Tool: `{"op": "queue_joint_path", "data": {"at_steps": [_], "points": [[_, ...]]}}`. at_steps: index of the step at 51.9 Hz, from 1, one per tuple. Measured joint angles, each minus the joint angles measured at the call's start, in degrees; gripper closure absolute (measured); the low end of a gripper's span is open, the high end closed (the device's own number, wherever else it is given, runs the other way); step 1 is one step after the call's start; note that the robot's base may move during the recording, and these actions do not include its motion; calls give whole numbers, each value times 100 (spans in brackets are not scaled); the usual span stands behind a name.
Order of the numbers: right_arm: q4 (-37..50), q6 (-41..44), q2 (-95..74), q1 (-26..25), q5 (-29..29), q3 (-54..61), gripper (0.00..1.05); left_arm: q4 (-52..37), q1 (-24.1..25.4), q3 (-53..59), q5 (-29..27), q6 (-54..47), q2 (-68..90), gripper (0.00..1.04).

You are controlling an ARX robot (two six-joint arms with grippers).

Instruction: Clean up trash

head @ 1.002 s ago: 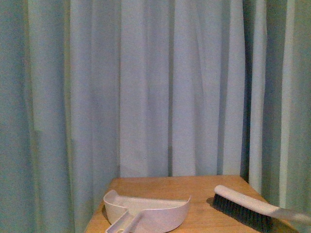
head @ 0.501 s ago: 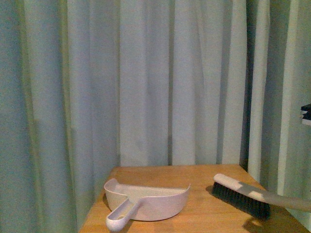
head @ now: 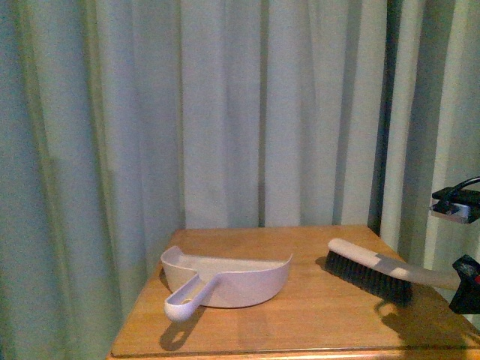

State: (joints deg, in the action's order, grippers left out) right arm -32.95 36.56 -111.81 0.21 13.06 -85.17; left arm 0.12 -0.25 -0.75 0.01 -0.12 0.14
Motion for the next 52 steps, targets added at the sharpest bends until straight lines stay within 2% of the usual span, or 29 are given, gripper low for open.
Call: {"op": "queue_joint_path", "data": {"at_steps": [42,45,50,52], "points": [[260,-310,-800,247,-258,-610,8,0,0,0,0,0,0,8],[354,-356,-824,254,-286,-608,13,0,0,0,0,-2,0,8],[490,-435,-831,251,-382,-592,34,0,0,0,-2,0,0,8],[529,-448,-831,251,-413,-584,40,0,0,0,-2,-2,0,8]]}}
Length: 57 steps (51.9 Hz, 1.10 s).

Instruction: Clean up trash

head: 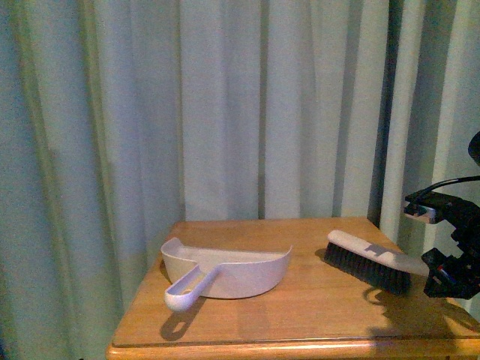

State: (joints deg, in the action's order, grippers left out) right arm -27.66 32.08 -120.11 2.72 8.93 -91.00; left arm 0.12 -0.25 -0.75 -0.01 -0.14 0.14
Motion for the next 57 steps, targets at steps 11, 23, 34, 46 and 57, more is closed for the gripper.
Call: {"op": "queue_joint_path", "data": {"at_steps": [11,23,34,46,57], "points": [[63,-61,0,0,11,144,73,0,0,0,2,2,0,8],[247,-101,28,15,122,470,87,0,0,0,2,2,0,8],[540,-138,295,57,341,861,87,0,0,0,0,0,0,8],[1318,-741,1137,52,739,1266,87,0,0,0,2,2,0,8],[2317,-1471,2898,-136,1283,2382,87,0,0,0,2,2,0,8]]}}
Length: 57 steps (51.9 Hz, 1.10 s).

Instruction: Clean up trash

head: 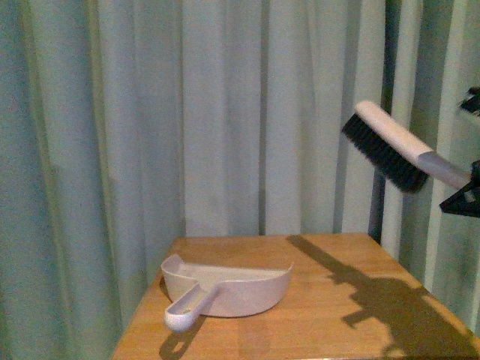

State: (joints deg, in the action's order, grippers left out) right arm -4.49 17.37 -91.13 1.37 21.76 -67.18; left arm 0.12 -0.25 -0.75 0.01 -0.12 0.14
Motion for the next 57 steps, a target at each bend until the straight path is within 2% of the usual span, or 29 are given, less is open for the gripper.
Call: {"op": "queue_joint_path", "data": {"at_steps": [10,19,27,31,35,42,51,57], "points": [[1032,-632,2135,-365,498,1976,87,0,0,0,0,0,0,8],[1366,-1123,3821,-793,994,3587,87,0,0,0,0,0,0,8],[2164,-1495,4658,-1038,1082,4568,87,0,0,0,0,-2,0,8],[2332,-1655,4771,-1045,1084,4771,87,4,9,0,44,2,2,8],[2356,-1714,4780,-1045,1084,4787,87,118,166,-70,739,37,216,8],[2356,-1764,4780,-1047,1082,4800,87,-195,289,-767,1255,-109,1102,8],[2356,-1770,4780,-1047,1084,4800,87,-715,452,-2120,1727,-507,3034,8],[2356,-1777,4780,-1047,1084,4800,87,-1128,210,-3451,1779,-850,4752,8]]}}
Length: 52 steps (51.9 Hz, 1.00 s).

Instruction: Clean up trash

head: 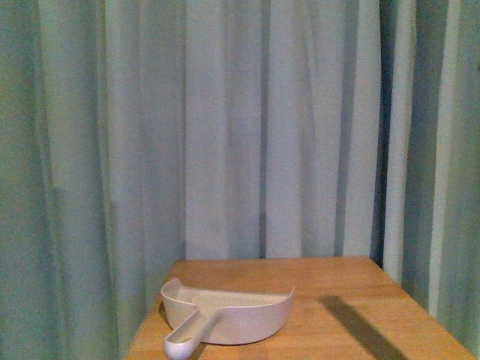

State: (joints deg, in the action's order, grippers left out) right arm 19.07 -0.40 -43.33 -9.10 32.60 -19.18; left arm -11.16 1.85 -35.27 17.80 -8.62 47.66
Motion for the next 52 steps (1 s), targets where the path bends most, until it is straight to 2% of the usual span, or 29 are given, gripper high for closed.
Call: {"op": "queue_joint_path", "data": {"at_steps": [5,11,18,30,52], "points": [[0,0,0,0,0,0,87,173,-439,-1121,-11,-232,1327,8],[0,0,0,0,2,0,87,984,-1141,-2352,321,-496,2855,8],[0,0,0,0,0,0,87,1257,-1574,-2962,315,-533,3832,8],[0,-2,0,0,0,0,87,1294,-2100,-3515,-37,-728,4942,8],[0,0,0,0,0,0,87,1897,-2159,-4264,-1150,-1023,6481,8]]}}
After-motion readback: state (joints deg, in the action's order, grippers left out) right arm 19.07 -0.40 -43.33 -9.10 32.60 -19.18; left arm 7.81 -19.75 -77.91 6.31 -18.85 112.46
